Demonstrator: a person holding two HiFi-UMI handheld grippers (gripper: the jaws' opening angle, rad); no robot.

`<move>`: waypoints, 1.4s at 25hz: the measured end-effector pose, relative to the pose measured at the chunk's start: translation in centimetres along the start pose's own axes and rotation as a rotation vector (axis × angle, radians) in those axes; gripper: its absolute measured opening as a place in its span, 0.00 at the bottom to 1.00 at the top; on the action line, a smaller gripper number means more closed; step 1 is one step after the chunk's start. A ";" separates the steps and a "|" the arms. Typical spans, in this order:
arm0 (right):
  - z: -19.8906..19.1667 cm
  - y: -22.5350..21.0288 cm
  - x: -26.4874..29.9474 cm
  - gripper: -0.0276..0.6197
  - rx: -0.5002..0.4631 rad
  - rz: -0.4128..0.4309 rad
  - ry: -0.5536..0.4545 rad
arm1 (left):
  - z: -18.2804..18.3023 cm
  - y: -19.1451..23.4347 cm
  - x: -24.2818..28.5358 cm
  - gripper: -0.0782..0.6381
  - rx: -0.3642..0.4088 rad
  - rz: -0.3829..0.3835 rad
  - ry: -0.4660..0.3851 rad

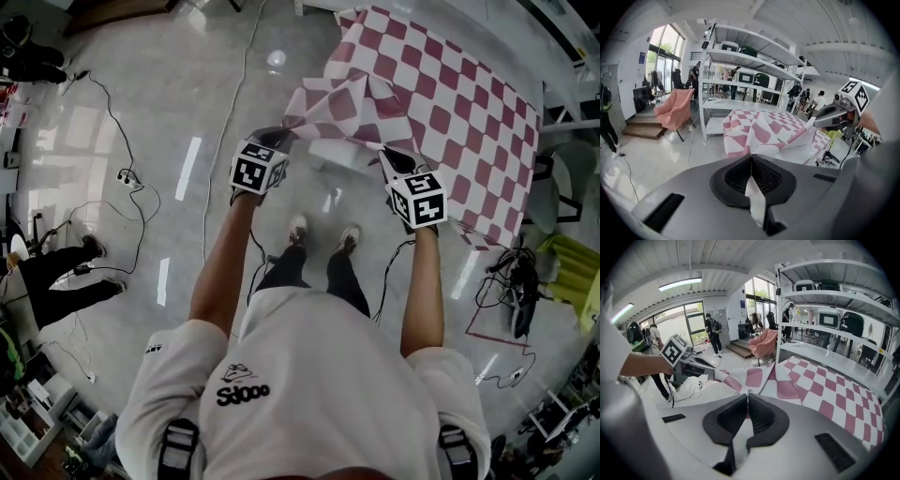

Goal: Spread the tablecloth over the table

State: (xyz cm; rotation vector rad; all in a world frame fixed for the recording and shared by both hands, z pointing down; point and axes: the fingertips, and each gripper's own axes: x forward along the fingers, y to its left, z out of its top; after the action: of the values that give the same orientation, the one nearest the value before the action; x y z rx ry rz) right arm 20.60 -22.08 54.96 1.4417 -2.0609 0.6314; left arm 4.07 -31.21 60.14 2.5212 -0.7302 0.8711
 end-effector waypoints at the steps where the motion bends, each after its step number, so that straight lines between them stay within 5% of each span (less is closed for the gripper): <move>1: -0.1 0.6 -0.1 0.08 0.006 0.004 -0.001 | -0.5 0.0 -0.5 0.15 -0.004 -0.003 0.002; 16: -2.8 9.6 0.4 0.08 0.029 0.086 0.024 | -7.8 1.0 -5.6 0.15 -0.067 -0.005 0.023; 25: -4.1 13.6 0.9 0.08 0.007 0.151 0.024 | -12.1 2.4 -8.1 0.15 -0.128 0.072 0.047; 35: -8.4 16.6 -1.6 0.08 -0.025 0.170 0.024 | -19.7 -1.0 -10.7 0.15 -0.205 0.123 0.079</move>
State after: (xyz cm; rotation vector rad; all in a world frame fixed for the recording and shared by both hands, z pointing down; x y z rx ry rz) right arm 6.73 -10.22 59.00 1.2476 -2.1807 0.6844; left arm -11.63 -16.92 67.57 2.2693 -0.9079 0.8824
